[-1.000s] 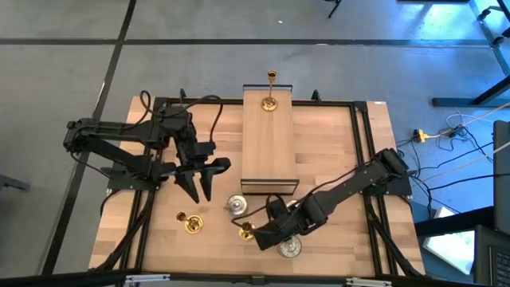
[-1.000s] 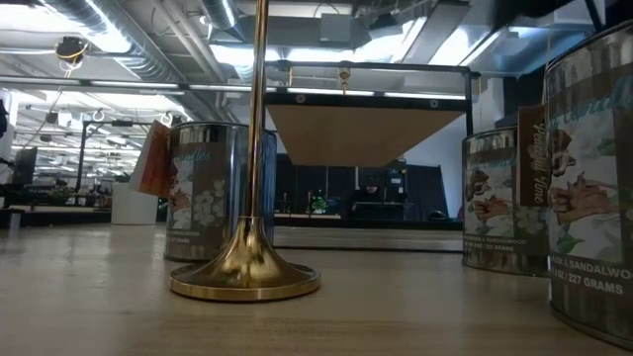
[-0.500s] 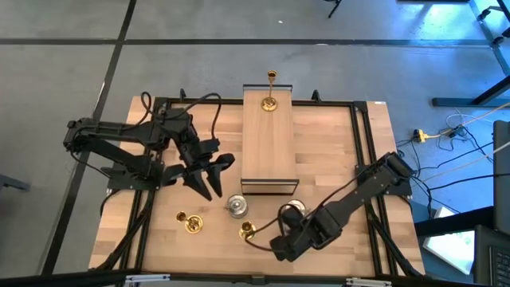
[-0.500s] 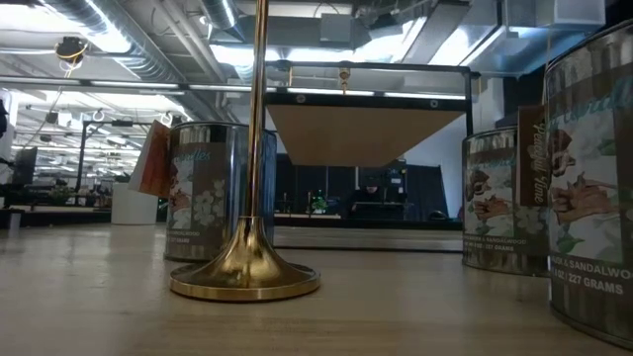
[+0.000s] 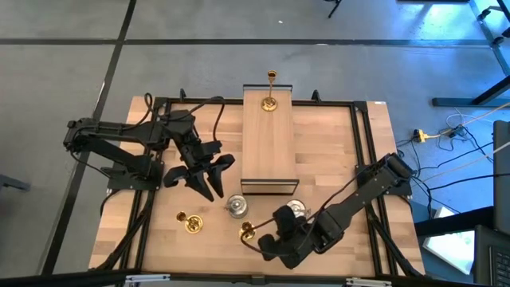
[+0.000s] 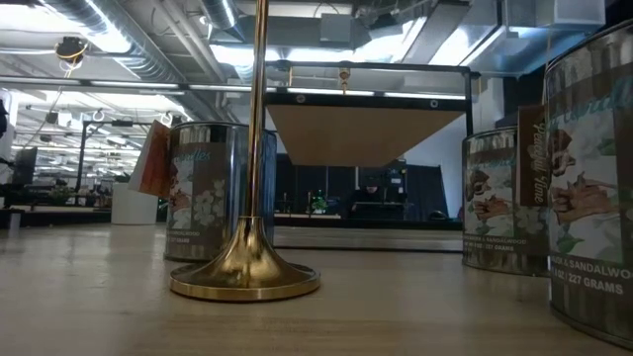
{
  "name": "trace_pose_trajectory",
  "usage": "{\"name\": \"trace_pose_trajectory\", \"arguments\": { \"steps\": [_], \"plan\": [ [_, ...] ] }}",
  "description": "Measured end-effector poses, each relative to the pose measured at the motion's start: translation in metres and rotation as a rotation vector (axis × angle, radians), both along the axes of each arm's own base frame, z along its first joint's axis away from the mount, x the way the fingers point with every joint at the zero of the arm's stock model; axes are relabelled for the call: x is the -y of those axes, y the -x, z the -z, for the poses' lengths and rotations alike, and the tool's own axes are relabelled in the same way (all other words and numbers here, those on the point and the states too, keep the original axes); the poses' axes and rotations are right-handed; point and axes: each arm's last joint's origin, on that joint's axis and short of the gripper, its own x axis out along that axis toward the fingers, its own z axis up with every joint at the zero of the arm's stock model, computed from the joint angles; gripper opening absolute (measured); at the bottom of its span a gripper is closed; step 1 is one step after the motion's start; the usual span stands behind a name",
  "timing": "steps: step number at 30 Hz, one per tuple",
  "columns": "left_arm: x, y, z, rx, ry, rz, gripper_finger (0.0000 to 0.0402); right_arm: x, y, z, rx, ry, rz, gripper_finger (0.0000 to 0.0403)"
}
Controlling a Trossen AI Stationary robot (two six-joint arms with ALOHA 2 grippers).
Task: Pick & Place candle stick holders
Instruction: Put the bottom silver scented candle on the shelf
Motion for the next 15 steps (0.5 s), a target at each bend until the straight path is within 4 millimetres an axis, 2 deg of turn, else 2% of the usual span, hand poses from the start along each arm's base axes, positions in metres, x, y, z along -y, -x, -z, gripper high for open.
{"name": "trace_pose_trajectory", "arguments": {
  "steps": [9,15],
  "plan": [
    [0.000,0.000,0.000,-0.020,0.014,-0.010,0.0131,0.002,-0.003,0.000,-0.035,-0.034,-0.080,0.0400],
    [0.000,0.000,0.000,-0.021,0.015,-0.018,0.0131,0.009,0.013,0.010,-0.306,-0.217,0.226,0.0400]
  ]
}}
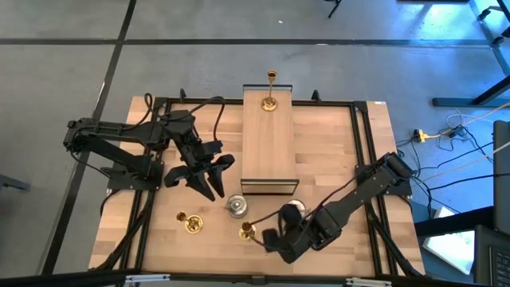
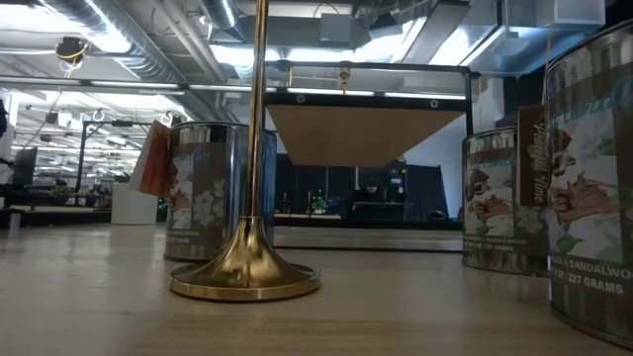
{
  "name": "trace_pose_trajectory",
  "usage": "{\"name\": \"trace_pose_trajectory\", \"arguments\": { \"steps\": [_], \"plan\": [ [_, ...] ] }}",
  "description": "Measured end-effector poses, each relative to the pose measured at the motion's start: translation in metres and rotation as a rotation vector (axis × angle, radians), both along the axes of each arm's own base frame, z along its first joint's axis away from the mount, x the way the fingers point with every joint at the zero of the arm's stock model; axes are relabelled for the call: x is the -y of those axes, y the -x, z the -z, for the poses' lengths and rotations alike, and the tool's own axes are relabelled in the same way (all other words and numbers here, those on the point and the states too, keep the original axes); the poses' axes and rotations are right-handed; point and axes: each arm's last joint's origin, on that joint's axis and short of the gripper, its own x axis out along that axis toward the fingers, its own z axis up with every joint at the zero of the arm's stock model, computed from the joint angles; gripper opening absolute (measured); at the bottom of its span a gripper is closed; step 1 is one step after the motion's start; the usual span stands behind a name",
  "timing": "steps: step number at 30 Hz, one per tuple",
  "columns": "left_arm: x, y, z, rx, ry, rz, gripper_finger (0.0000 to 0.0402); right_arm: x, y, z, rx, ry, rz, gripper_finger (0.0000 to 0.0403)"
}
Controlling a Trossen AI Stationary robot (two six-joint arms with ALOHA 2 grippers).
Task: Pick & Place candle stick holders
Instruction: Put the bottom silver scented candle on the shelf
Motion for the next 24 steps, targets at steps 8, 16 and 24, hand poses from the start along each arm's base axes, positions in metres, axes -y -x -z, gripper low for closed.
{"name": "trace_pose_trajectory", "arguments": {
  "steps": [8,16,24],
  "plan": [
    [0.003,0.000,0.000,0.000,0.000,0.008,0.0131,-0.011,0.010,0.018,-0.188,-0.059,0.091,0.0400],
    [0.007,0.001,0.000,0.005,-0.004,0.018,0.0131,-0.024,-0.004,0.049,-0.249,-0.108,0.084,0.0400],
    [0.007,0.001,0.000,-0.003,-0.001,0.016,0.0131,-0.019,0.003,0.051,-0.334,-0.067,0.127,0.0400]
  ]
}}
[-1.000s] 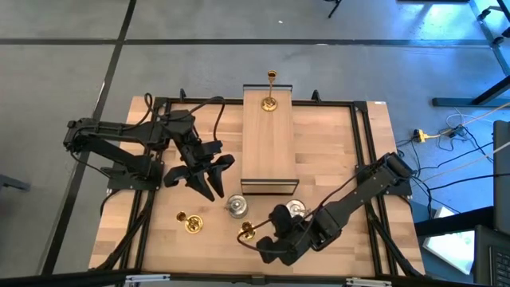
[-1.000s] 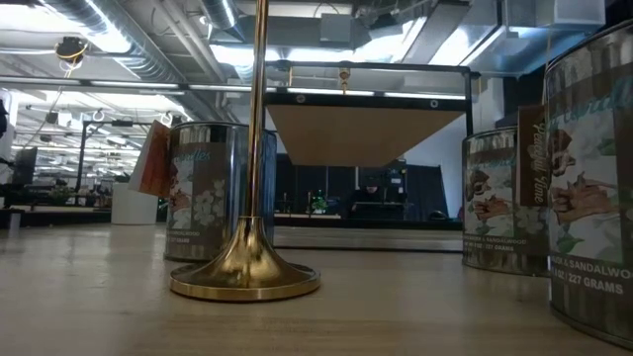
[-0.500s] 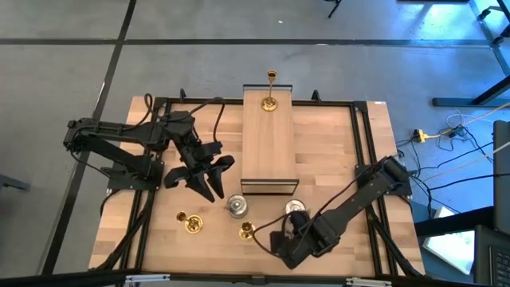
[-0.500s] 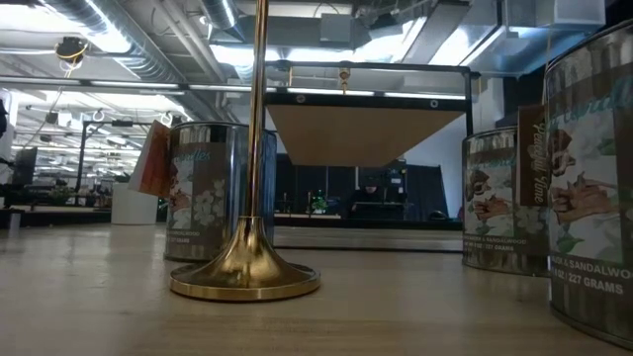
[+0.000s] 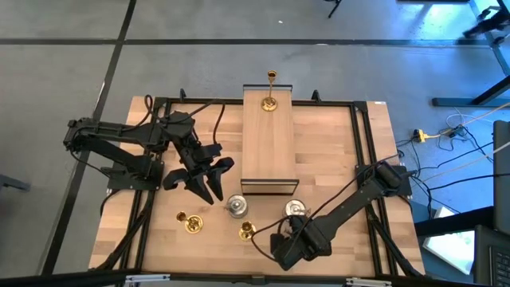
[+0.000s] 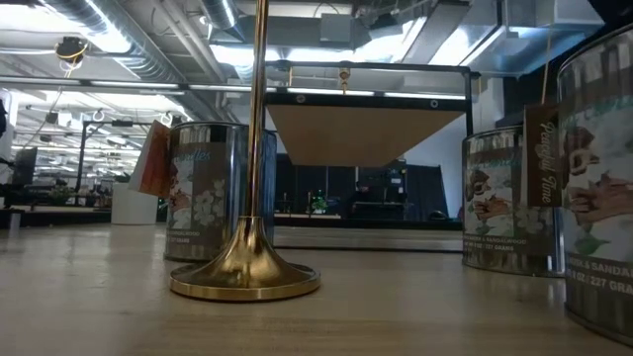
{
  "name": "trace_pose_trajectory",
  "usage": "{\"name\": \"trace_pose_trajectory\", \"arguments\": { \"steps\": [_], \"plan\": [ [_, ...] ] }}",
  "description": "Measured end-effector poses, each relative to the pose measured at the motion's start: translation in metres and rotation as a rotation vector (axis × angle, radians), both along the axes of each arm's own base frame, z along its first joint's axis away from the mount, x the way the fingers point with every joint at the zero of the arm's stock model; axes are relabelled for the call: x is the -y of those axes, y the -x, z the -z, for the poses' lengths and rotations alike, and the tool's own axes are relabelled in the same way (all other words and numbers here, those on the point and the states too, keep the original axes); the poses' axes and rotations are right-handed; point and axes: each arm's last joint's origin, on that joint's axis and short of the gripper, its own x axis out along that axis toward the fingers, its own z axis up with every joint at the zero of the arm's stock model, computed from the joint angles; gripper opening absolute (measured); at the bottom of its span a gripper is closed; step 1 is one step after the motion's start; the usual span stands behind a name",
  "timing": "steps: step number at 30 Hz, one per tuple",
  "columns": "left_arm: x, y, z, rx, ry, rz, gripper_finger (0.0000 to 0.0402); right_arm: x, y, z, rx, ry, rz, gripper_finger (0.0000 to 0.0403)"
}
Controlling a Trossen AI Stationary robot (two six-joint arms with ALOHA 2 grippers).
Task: Pick & Place candle stick holders
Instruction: Put the bottom silver scented candle on the shelf
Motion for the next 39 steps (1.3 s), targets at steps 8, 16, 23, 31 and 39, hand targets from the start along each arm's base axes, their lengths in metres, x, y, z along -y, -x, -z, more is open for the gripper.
{"name": "trace_pose_trajectory", "arguments": {
  "steps": [8,16,23,31,39],
  "plan": [
    [0.000,0.000,0.000,-0.001,0.000,0.000,0.0131,0.000,-0.002,0.000,0.009,-0.005,-0.004,0.0400],
    [0.000,0.000,0.000,0.000,0.000,0.000,0.0131,0.003,-0.004,0.000,0.015,-0.006,-0.016,0.0400],
    [0.000,0.000,0.000,0.000,0.000,-0.001,0.0131,0.004,-0.006,0.000,0.023,-0.006,-0.042,0.0400],
    [0.000,0.000,0.000,-0.004,0.000,-0.009,0.0131,-0.003,-0.014,0.020,-0.004,-0.042,-0.074,0.0400],
    [0.000,0.000,0.000,-0.005,0.000,-0.010,0.0131,-0.001,-0.014,0.024,0.000,0.012,-0.062,0.0400]
  ]
}}
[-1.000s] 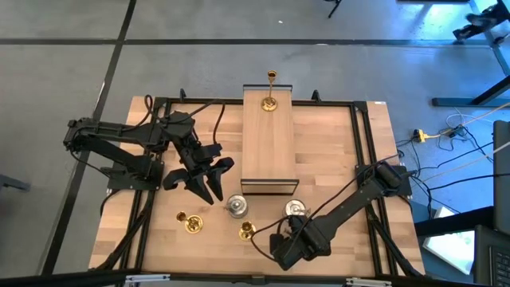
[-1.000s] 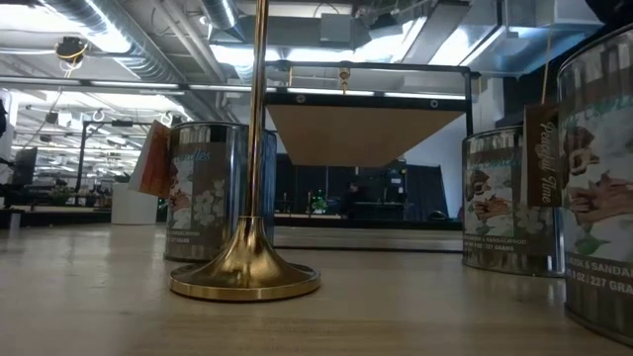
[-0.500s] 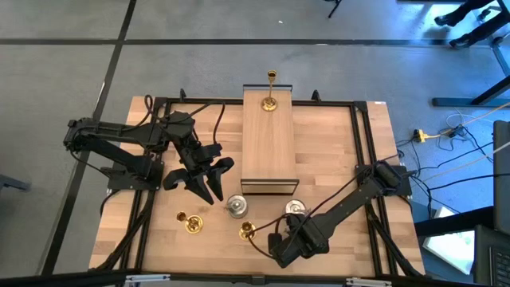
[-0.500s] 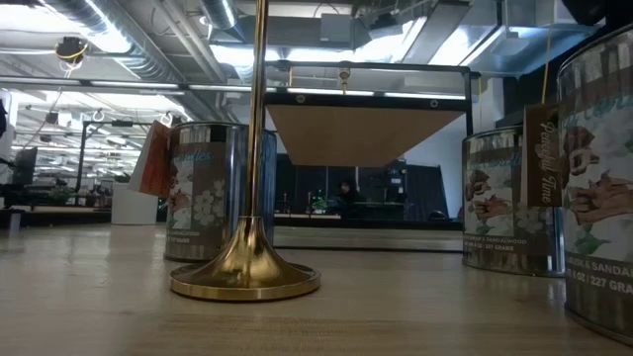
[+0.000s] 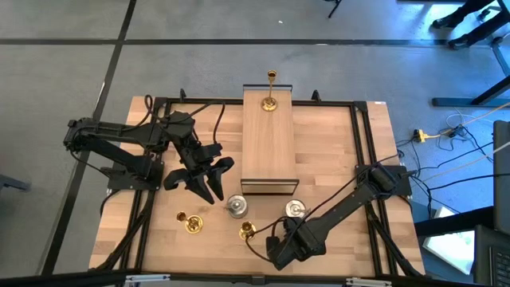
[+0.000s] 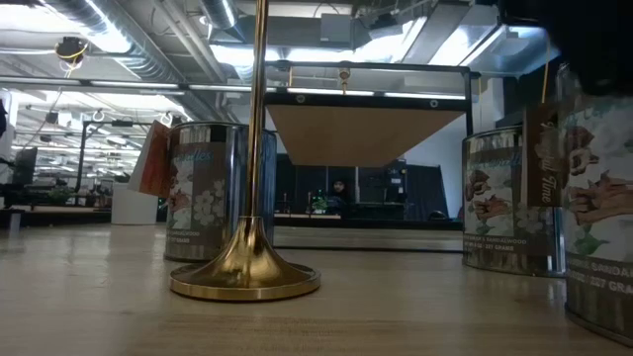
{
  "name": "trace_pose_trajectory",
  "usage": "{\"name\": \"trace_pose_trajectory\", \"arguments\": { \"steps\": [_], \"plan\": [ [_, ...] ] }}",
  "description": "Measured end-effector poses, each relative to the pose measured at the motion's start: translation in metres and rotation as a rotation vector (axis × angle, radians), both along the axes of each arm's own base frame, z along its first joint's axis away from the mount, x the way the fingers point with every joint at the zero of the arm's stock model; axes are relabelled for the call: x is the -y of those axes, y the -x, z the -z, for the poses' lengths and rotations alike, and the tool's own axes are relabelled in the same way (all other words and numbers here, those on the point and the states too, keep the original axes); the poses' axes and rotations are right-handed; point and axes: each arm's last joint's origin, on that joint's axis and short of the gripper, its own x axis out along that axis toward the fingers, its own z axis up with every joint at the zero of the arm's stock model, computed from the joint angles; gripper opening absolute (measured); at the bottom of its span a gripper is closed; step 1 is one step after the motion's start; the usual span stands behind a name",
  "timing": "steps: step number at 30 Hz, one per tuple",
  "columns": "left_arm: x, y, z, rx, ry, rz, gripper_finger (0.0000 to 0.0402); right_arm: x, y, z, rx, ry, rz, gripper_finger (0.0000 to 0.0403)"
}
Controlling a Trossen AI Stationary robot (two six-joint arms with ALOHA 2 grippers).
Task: Pick & Place candle stick holders
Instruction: Put the bottom silver scented candle on the shelf
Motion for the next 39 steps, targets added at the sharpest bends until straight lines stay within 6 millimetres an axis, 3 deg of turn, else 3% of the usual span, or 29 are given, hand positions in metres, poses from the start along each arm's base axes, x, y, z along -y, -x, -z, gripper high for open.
{"name": "trace_pose_trajectory", "arguments": {
  "steps": [8,24,29,39],
  "plan": [
    [0.000,0.000,0.000,0.001,0.000,-0.006,0.0131,-0.002,-0.006,-0.001,0.110,0.033,-0.117,0.0400],
    [0.000,0.000,0.000,0.001,0.000,-0.006,0.0131,-0.008,-0.014,-0.003,0.217,-0.008,-0.162,0.0400],
    [0.000,0.000,0.000,0.005,-0.003,-0.006,0.0131,-0.006,-0.016,-0.004,0.268,0.061,-0.206,0.0400],
    [0.000,0.000,0.000,0.008,-0.005,-0.006,0.0131,-0.005,-0.015,-0.002,0.235,0.045,-0.180,0.0400]
  ]
}}
